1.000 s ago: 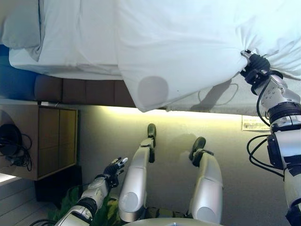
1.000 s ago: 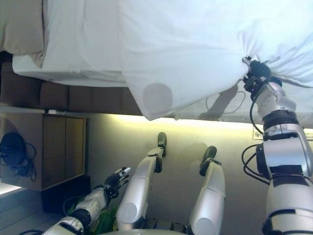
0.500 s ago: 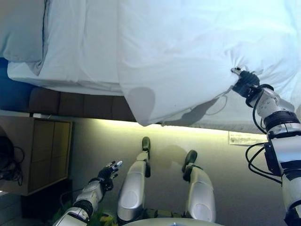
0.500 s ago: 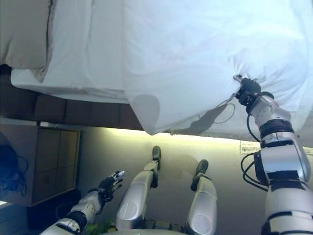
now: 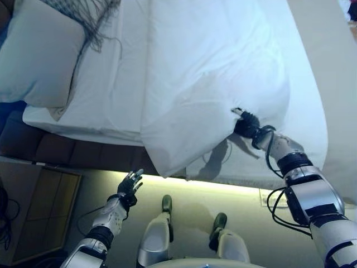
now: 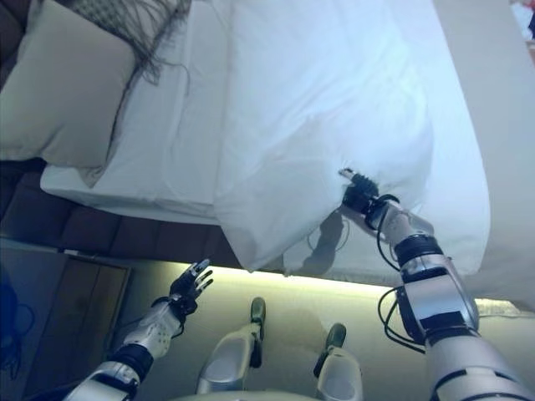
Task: Make the bed neatly
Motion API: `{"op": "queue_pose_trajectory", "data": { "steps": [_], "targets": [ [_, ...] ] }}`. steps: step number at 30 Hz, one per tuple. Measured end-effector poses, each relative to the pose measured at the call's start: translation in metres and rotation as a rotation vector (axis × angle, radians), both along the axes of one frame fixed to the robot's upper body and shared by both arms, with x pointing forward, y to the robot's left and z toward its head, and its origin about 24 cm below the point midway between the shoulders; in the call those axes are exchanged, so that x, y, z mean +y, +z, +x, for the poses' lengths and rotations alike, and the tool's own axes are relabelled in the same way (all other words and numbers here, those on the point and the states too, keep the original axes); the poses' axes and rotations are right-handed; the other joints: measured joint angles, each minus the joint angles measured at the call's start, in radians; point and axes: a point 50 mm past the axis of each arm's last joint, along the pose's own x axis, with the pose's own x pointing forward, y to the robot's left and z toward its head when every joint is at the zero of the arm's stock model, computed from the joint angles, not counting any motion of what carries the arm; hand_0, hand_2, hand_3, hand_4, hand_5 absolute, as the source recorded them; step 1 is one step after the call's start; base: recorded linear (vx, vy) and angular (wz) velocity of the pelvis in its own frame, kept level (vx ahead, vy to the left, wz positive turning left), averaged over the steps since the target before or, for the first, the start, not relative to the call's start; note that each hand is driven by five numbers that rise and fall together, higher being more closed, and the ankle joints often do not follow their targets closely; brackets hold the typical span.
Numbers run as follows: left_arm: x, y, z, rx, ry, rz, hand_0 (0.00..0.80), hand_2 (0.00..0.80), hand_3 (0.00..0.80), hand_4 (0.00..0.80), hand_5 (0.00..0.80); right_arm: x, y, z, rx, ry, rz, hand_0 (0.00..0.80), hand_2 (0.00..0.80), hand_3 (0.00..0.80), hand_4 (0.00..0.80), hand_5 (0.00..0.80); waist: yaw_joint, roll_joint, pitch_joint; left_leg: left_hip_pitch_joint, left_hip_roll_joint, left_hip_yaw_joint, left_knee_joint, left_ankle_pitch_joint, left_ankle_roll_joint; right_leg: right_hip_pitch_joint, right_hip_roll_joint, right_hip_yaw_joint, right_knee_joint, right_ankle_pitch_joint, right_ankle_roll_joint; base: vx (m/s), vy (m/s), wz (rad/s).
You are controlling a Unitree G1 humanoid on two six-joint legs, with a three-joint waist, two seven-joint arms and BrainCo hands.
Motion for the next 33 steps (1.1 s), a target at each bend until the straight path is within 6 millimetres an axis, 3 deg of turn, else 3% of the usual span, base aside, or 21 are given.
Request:
{"op": "queue_pose_trajectory", "data": {
  "steps": [4, 9, 13, 18, 22, 33],
  "targets": [
    [-0.011, -0.001, 0.001, 0.014, 0.093, -0.172, 0.000, 0.000, 0.000, 0.000, 0.000, 0.032, -0.010, -0.003, 0.018, 0.075, 0.015, 0.800, 0.800, 0.800, 0.800, 0.800, 0.000, -0.024, -0.028, 0.036, 0.004, -0.013, -0.003, -0.008, -0.010, 0.061, 0.011, -0.018, -0.035, 0.002, 0.000, 0.156, -0.041, 0.09],
    [-0.026, -0.008, -0.003, 0.079, 0.202, -0.397, 0.000, 0.000, 0.000, 0.000, 0.000, 0.051, -0.010, -0.002, 0.032, 0.079, 0.037, 0.800, 0.800, 0.800, 0.800, 0.800, 0.019, -0.056, -0.053, 0.067, 0.021, -0.016, -0.003, -0.018, -0.022, 0.104, 0.033, -0.019, -0.063, 0.004, -0.008, 0.068, -0.088, 0.01],
    [-0.031, -0.024, -0.016, 0.193, 0.322, -0.505, 0.000, 0.000, 0.000, 0.000, 0.000, 0.059, -0.012, -0.003, 0.047, 0.064, 0.061, 0.800, 0.800, 0.800, 0.800, 0.800, 0.027, -0.088, -0.072, 0.067, 0.034, -0.021, -0.002, -0.019, -0.030, 0.113, 0.050, -0.020, -0.076, 0.007, -0.016, 0.031, -0.122, 0.01],
    [-0.022, -0.043, -0.037, 0.357, 0.458, -0.509, 0.000, 0.000, 0.000, 0.000, 0.000, 0.062, -0.010, -0.001, 0.027, 0.040, 0.098, 0.800, 0.800, 0.800, 0.800, 0.800, 0.028, -0.123, -0.083, 0.067, 0.047, -0.030, -0.003, -0.020, -0.039, 0.129, 0.066, -0.022, -0.098, 0.011, -0.023, 0.033, -0.109, 0.03],
    [-0.019, -0.050, -0.048, 0.444, 0.609, -0.618, 0.000, 0.000, 0.000, 0.000, 0.000, 0.069, -0.009, -0.001, 0.012, 0.028, 0.141, 0.800, 0.800, 0.800, 0.800, 0.800, 0.033, -0.167, -0.081, 0.065, 0.057, -0.040, -0.002, -0.018, -0.048, 0.134, 0.079, -0.022, -0.106, 0.010, -0.028, 0.020, -0.120, 0.06],
    [-0.038, -0.043, -0.043, 0.515, 0.654, -0.926, 0.000, 0.000, 0.000, 0.000, 0.000, 0.089, -0.004, -0.002, -0.027, 0.059, 0.200, 0.800, 0.800, 0.800, 0.800, 0.800, 0.050, -0.244, -0.055, 0.057, 0.079, -0.042, 0.004, -0.027, -0.062, 0.132, 0.100, -0.021, -0.113, 0.008, -0.037, -0.012, -0.077, -0.01]
  ]
}}
